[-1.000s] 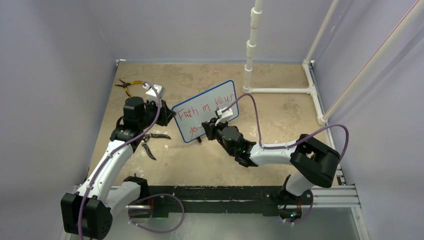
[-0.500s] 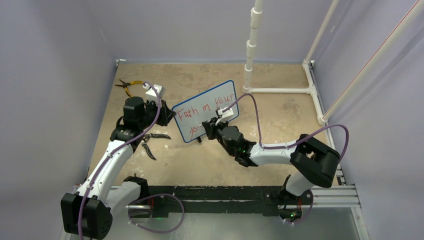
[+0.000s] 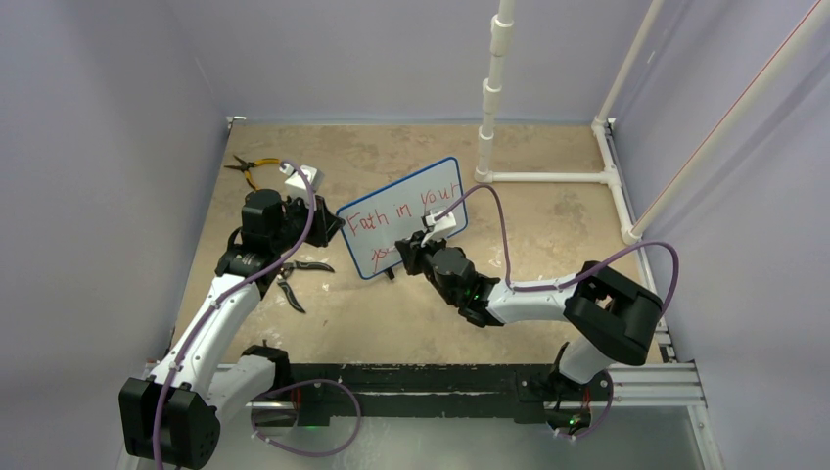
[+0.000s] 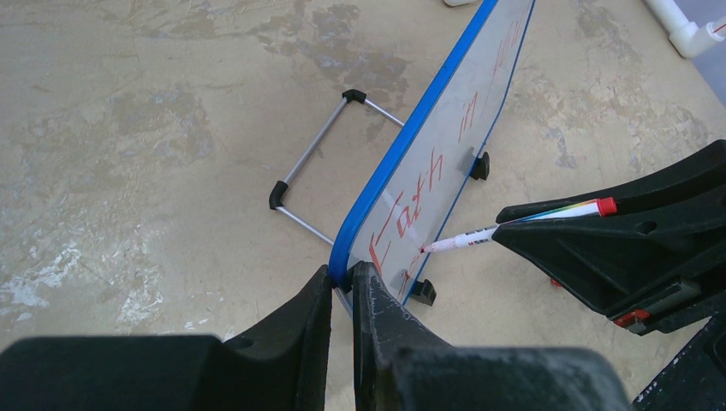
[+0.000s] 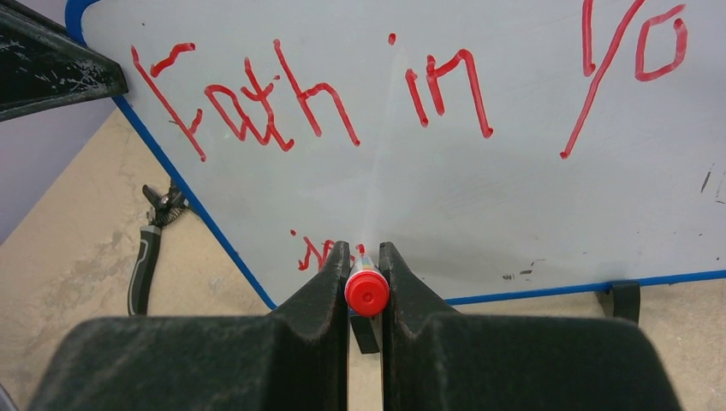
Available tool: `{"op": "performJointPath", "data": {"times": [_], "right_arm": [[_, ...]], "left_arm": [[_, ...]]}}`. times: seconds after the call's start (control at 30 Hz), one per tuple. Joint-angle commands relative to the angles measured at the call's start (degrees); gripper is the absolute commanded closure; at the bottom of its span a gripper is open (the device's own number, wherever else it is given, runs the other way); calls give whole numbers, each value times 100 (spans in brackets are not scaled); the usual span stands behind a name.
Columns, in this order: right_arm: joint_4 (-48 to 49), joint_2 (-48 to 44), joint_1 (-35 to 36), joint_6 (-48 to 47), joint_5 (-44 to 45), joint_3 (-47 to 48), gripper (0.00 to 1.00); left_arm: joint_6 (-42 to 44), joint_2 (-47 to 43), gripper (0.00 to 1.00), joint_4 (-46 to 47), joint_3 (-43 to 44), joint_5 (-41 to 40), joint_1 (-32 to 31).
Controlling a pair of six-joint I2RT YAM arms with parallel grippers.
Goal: Write a sentence on the whiteboard
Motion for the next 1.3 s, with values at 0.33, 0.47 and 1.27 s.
{"op": "performJointPath", "data": {"times": [0.33, 0.47, 1.27], "right_arm": [[-206, 154, -31, 13, 394, 125, 100], [-237, 130, -31, -19, 507, 203, 100], [-167, -394, -96, -248, 564, 407, 100]], "left_arm": [[7, 48, 100, -9, -63, 144, -9], [6, 48, 100, -8, -56, 145, -9], [15, 22, 100, -19, -62, 136, -9]]}}
